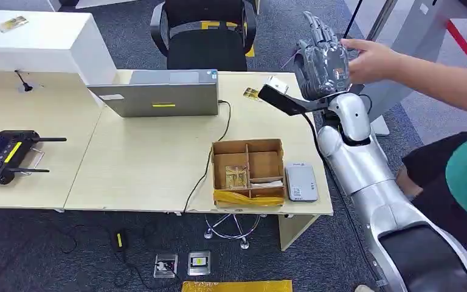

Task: Pass the card to the sensor for recognition and then transmit it.

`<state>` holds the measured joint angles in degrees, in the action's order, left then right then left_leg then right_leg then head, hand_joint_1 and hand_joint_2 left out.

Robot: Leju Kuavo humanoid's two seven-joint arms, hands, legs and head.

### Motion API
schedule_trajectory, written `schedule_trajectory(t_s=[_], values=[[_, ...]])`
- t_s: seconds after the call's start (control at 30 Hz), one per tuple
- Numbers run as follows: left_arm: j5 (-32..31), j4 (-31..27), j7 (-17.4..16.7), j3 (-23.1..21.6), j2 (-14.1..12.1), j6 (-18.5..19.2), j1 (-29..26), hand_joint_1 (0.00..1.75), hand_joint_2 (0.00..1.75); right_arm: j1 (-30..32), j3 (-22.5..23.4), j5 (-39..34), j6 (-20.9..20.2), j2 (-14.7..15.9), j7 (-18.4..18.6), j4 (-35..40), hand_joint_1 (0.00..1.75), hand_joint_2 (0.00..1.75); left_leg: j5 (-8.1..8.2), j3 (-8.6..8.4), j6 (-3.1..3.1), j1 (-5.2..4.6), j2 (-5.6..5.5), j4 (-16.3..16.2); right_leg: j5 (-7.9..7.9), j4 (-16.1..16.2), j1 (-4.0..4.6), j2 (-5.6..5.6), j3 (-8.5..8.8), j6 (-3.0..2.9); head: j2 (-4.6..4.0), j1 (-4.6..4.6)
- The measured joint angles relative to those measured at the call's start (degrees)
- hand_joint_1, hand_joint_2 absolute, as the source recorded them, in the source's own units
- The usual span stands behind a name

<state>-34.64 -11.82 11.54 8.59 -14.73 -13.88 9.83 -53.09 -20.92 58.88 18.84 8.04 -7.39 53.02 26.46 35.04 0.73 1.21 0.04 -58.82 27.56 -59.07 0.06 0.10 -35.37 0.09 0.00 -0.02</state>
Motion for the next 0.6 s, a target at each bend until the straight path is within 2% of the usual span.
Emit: schedule_trajectory(t_s=[0.23, 0.6], values=[[-0.04, 0.0, -0.28, -0.15, 0.0, -0.04, 0.19, 0.0, 0.0, -2.63, -0.02, -0.2, 5.07, -1.09, -2.23, -7.23, 1.75, 1.75, 0.0, -0.02, 0.0, 0.0, 0.0, -0.01, 0.0, 0.0, 0.0, 0.01, 0.0, 0.0, 0.0, 0.0], [0.26, 0.0, -0.37, -0.22, 0.02, -0.07, 0.16, 0.0, 0.0, -4.73, -0.02, 0.17, 7.12, -2.03, -1.7, -16.06, 1.75, 1.75, 0.0, 0.0, 0.0, 0.0, 0.0, -0.01, 0.0, 0.0, 0.0, 0.0, -0.01, 0.0, 0.0, -0.02]])
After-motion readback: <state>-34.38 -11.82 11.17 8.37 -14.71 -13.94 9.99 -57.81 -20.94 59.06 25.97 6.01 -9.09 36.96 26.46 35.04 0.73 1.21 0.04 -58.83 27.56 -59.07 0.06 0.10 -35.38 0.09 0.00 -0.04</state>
